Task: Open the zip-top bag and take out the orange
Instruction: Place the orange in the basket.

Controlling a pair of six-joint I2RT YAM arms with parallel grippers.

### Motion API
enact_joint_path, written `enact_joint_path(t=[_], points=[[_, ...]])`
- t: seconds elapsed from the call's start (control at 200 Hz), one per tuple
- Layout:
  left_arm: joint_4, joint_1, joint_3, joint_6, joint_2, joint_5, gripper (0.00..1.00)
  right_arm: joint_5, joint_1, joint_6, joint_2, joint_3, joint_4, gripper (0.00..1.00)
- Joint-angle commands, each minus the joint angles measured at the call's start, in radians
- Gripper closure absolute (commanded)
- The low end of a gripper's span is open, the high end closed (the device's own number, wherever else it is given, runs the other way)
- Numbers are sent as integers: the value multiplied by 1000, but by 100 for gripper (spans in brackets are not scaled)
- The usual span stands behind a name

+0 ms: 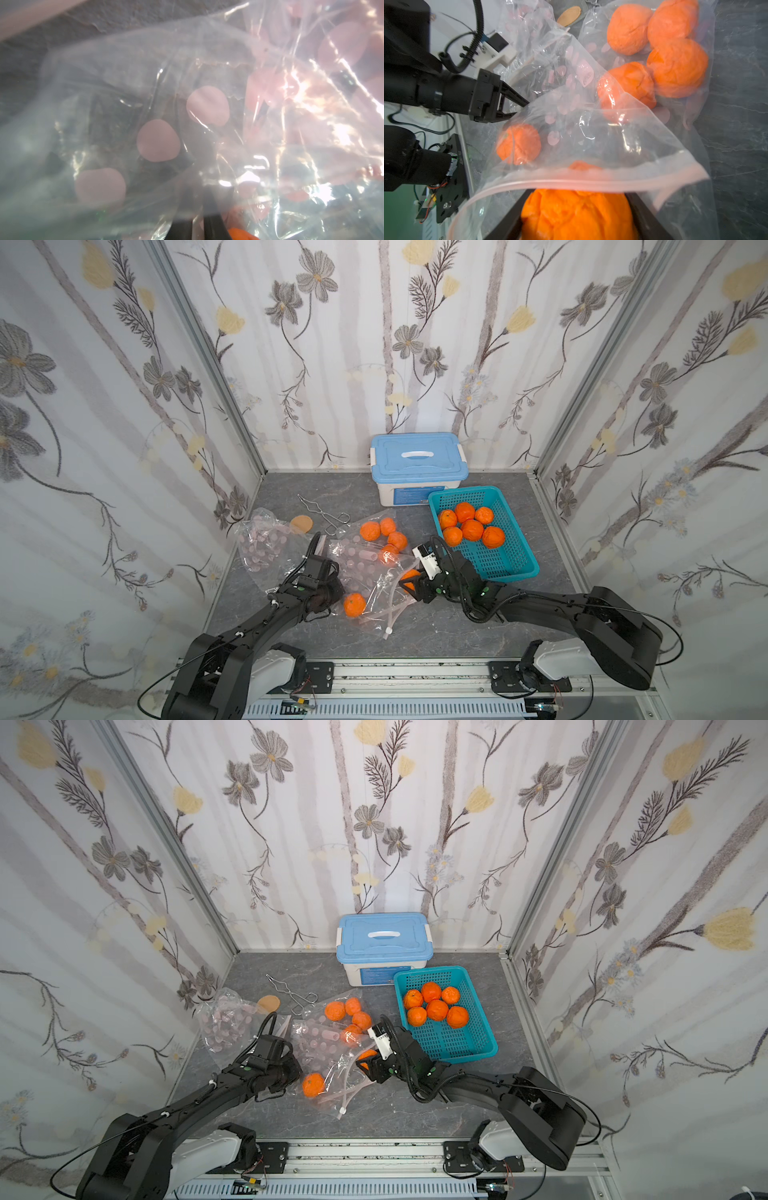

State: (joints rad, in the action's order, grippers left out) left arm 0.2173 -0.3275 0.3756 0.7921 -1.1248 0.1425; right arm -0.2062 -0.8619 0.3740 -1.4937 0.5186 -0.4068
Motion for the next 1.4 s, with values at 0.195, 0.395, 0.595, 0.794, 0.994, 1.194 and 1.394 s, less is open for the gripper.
enact_joint_path(t=[0.195,0.395,0.595,0.794,0.994,1.194,1.394], points=[[3,1,-3,-6,-9,-13,85,-101,195,-1,219,-6,60,54],[1,1,-2,-6,-6,-14,85,34,407,58,352,-5,199,52],[-2,1,-2,-7,-9,-15,85,127,502,101,256,9,323,53],[5,1,-2,-4,0,-15,86,104,502,146,129,14,256,50],[6,1,2,-5,-10,-15,85,59,508,173,-24,61,191,46],[2,1,-4,-4,-12,-17,85,6,508,183,-96,88,131,41],[2,1,-3,-4,-7,-18,85,5,507,191,-166,97,115,32]])
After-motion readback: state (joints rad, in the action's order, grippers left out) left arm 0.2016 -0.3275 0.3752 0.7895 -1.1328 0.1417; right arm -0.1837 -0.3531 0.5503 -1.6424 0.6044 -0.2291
